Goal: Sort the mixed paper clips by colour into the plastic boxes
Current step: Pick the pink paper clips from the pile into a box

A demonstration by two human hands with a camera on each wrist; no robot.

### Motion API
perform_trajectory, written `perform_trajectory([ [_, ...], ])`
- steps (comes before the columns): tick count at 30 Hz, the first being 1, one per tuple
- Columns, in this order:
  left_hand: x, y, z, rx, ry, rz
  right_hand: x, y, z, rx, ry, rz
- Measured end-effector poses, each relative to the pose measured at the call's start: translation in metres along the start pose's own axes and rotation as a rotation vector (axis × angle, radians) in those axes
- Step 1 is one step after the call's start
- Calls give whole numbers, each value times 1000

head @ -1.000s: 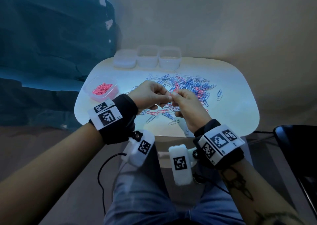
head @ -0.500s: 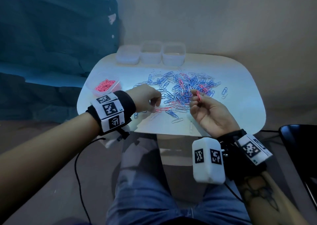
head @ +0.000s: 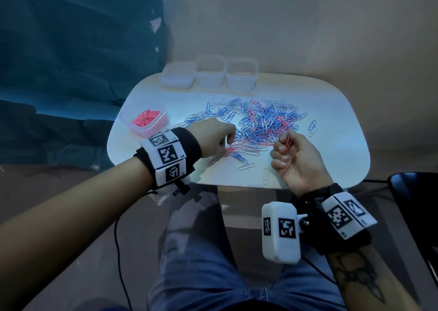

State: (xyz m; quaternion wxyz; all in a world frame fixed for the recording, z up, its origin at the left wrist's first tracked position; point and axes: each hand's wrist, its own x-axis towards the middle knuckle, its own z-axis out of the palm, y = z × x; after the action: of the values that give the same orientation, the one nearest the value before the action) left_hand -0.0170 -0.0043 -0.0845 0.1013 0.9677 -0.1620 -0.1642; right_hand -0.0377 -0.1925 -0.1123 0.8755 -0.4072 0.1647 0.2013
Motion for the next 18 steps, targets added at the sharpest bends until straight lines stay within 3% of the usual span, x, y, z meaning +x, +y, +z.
perform_trajectory([
  [10, 4, 13, 0, 7, -86, -135, 0, 0, -2, 76, 89, -35],
  [15, 1, 8, -16, -148, -3, -171, 2, 3, -2, 180, 146, -74],
  [18, 2, 18, -31, -338, 103, -133, 2, 8, 2, 205, 69, -17],
])
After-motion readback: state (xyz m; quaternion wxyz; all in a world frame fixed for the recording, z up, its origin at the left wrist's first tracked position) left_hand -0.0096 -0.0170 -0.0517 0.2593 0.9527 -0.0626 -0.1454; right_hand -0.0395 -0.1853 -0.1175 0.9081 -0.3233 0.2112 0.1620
